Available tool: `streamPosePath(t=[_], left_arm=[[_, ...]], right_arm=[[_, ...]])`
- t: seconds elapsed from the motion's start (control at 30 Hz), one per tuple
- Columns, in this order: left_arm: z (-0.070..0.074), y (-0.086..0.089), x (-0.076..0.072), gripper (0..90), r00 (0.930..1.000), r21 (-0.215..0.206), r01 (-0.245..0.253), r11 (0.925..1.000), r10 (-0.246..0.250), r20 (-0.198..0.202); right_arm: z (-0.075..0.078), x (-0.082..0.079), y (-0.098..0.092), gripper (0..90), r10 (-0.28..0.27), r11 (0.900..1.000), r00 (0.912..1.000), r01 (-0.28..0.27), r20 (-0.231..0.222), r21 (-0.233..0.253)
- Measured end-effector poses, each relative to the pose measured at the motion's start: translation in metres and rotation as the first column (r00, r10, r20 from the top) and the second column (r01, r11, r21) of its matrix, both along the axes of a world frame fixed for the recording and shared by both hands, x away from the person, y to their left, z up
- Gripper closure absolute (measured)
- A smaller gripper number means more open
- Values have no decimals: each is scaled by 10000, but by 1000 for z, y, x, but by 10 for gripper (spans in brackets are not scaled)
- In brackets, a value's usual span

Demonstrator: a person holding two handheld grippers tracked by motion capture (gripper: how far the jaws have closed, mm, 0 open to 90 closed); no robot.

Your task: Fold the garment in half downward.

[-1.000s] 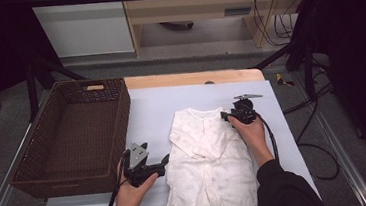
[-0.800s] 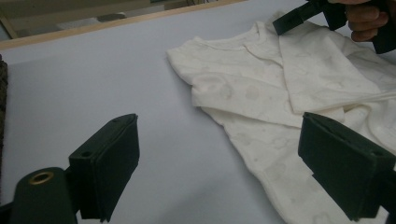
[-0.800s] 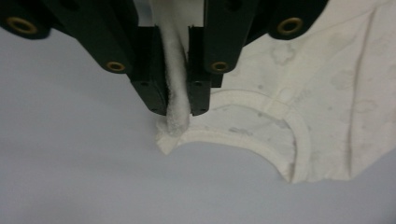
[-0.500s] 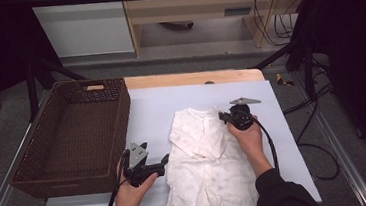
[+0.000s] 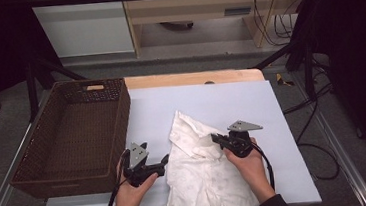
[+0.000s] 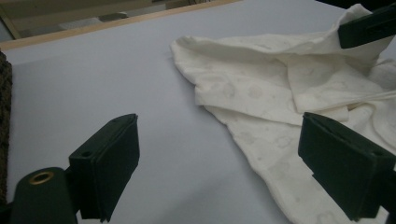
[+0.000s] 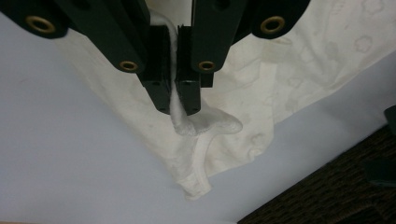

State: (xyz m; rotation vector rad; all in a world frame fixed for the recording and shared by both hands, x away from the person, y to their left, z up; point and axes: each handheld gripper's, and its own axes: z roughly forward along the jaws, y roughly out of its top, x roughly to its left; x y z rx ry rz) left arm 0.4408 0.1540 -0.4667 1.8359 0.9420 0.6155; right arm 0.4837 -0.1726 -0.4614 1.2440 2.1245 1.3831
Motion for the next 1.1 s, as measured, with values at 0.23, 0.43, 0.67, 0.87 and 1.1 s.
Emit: streamPosePath(t=[0.23, 0.43, 0.67, 0.87, 1.1], left_arm=[[2, -7, 4, 126, 9999, 44, 162, 9999, -162, 8], [7, -25, 21, 132, 9978, 296, 653, 9974, -656, 74], [3, -39, 60, 146, 9973, 756, 686, 9948, -664, -313], [-5, -44, 80, 170, 9971, 600, 562, 9966, -529, -554], [-7, -48, 87, 176, 9978, 562, 493, 9972, -466, -472]], right_arm=[[10, -8, -11, 870, -47, 9977, 9996, 29, 261, 684], [22, -13, -19, 870, -158, 9950, 9986, 108, 497, 991], [35, -13, -18, 870, 115, 9927, 9977, -195, 674, 1190], [44, -10, -11, 870, 345, 9891, 9968, -444, 724, 1405], [51, -19, -8, 870, 606, 9861, 9952, -716, 767, 1496]])
